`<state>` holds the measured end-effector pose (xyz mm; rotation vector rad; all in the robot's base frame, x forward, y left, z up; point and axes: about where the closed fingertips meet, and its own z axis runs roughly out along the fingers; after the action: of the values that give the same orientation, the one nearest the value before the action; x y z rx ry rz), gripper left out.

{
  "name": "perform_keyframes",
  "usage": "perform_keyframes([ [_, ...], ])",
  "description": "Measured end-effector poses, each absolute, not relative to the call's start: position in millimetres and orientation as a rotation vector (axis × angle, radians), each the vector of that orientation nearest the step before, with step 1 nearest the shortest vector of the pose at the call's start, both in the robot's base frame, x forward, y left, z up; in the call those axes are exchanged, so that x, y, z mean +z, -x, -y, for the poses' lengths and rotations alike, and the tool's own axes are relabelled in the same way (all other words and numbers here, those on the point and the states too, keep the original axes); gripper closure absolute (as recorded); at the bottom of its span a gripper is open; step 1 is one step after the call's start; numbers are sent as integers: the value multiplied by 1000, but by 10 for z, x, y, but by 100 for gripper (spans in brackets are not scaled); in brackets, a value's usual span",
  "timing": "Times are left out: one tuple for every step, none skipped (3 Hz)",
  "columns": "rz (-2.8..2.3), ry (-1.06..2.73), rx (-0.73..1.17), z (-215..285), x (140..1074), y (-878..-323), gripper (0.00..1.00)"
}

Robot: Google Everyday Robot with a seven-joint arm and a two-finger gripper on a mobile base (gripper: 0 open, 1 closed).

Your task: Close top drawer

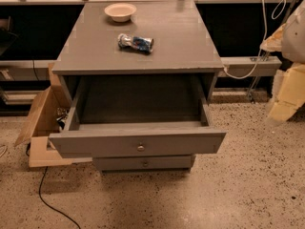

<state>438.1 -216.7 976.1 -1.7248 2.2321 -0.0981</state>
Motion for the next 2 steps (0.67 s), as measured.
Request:
perform_keyframes([
  [-2229, 1718, -100, 2161, 9762, -4385, 0],
  [-2244, 1687, -11, 2089, 9457, -4410, 0],
])
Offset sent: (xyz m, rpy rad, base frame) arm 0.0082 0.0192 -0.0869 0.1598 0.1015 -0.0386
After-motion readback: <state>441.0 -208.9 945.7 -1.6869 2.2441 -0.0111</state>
